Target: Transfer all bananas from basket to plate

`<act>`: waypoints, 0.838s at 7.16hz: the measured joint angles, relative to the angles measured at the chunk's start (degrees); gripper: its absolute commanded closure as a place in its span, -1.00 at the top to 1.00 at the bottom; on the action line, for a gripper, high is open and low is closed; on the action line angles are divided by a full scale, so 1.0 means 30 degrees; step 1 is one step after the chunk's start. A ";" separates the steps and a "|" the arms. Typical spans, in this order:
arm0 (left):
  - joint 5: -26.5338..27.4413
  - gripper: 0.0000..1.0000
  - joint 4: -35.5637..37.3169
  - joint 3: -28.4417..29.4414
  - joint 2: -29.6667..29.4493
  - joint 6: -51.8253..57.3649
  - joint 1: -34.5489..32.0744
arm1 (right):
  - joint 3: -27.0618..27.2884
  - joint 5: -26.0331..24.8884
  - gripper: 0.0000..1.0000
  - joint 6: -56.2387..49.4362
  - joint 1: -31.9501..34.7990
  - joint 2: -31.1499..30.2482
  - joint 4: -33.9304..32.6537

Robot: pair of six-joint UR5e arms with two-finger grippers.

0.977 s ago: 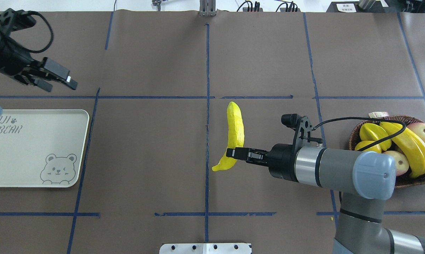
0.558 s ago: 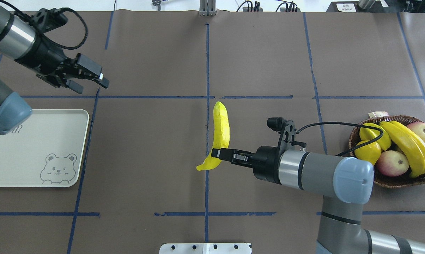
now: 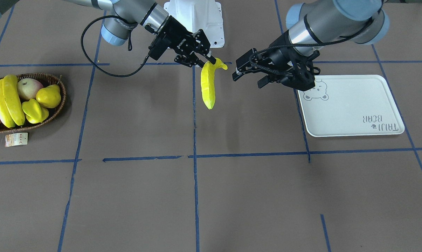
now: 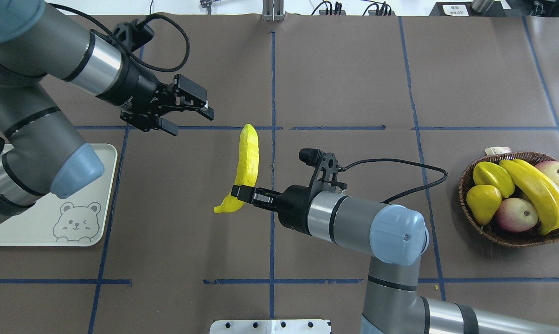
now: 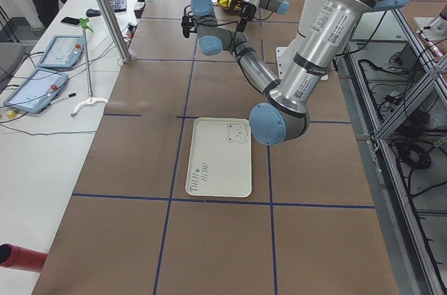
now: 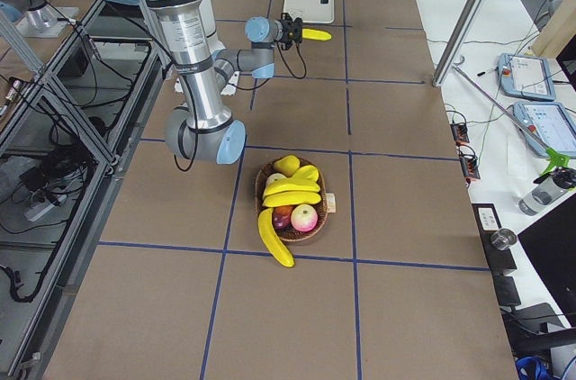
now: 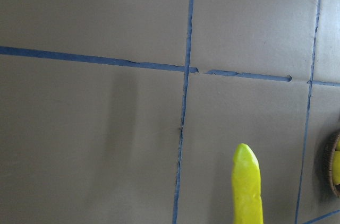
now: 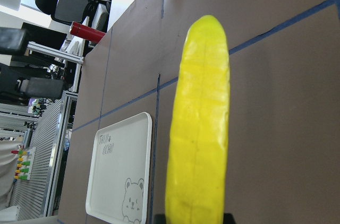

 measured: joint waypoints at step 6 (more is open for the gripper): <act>0.3526 0.19 -0.0575 0.0791 -0.0902 -0.1653 0.2770 | -0.0566 -0.0371 -0.96 0.0342 -0.0054 0.1190 -0.0584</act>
